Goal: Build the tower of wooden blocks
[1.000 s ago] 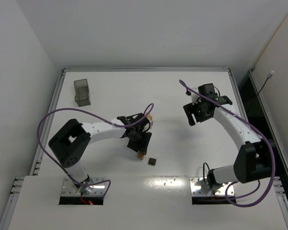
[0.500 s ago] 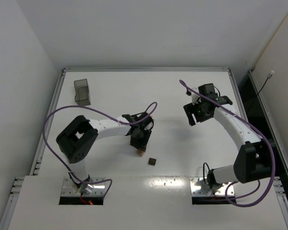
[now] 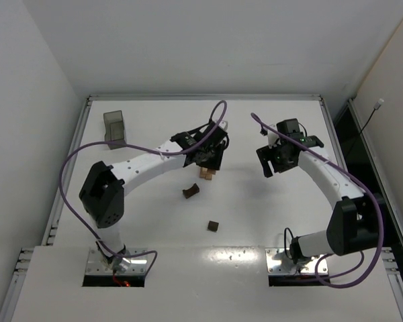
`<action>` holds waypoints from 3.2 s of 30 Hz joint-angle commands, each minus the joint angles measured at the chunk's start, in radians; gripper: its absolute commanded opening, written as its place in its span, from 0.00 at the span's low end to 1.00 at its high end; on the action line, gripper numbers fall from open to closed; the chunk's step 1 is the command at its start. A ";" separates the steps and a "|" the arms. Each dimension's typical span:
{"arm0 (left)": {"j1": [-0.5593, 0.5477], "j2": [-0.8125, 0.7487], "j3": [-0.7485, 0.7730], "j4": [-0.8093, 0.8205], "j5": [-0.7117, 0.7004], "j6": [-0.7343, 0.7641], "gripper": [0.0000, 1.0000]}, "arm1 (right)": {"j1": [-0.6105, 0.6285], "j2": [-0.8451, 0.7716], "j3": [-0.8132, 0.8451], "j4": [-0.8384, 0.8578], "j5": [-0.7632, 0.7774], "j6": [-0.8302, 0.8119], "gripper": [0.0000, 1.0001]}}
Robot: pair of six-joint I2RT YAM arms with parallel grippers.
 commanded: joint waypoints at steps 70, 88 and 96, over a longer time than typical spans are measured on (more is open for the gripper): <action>0.195 0.302 0.204 -0.031 0.110 -0.025 0.00 | 0.003 0.081 0.079 -0.003 -0.012 0.018 0.68; 0.195 0.302 0.195 -0.031 0.090 -0.025 0.42 | 0.003 0.090 0.088 -0.003 -0.012 0.018 0.68; 0.195 0.270 0.195 -0.031 0.070 -0.025 0.60 | 0.003 0.090 0.088 -0.003 -0.012 0.018 0.68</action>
